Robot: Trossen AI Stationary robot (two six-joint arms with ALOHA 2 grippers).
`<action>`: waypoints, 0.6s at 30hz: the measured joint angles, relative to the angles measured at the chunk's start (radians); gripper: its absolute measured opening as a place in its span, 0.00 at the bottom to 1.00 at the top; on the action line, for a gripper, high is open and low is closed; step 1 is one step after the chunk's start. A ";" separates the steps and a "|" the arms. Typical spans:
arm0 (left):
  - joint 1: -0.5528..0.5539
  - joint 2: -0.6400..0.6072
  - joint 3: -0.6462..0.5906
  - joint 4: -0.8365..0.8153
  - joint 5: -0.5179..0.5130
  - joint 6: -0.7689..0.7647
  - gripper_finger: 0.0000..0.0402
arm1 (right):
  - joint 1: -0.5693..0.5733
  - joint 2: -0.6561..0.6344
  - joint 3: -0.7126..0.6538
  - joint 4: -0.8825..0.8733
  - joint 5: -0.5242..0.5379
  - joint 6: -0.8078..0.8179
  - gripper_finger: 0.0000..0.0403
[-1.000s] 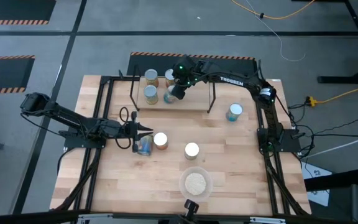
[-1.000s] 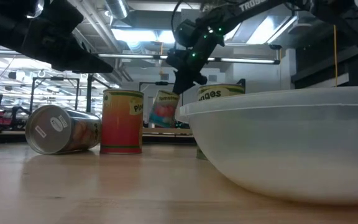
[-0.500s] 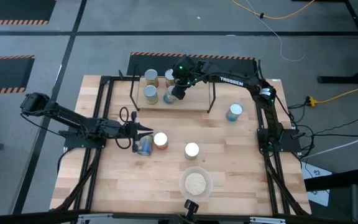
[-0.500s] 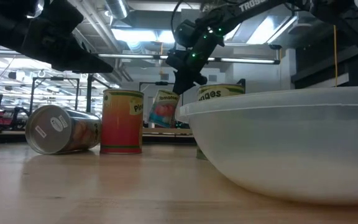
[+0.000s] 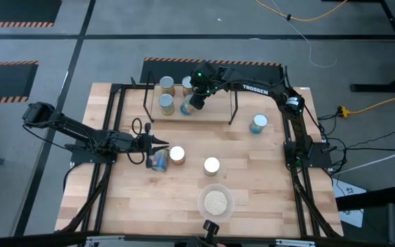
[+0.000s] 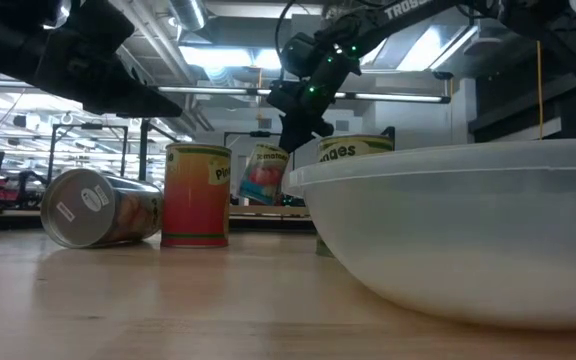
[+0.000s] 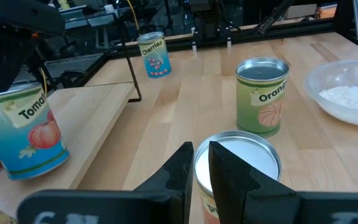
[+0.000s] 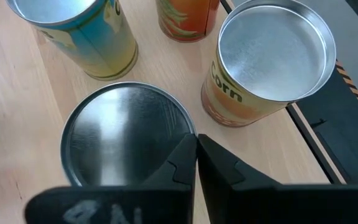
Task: Pick and place cans onto a shelf
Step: Put the canned tomatoes on the shelf
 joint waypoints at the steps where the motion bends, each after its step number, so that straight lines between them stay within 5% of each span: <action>1: 0.000 0.000 0.000 0.000 0.000 0.000 0.11 | 0.000 0.000 0.000 0.000 0.000 0.000 0.05; 18: 0.000 0.000 0.000 0.000 0.000 0.000 0.11 | 0.000 0.001 -0.001 0.023 0.001 0.000 0.12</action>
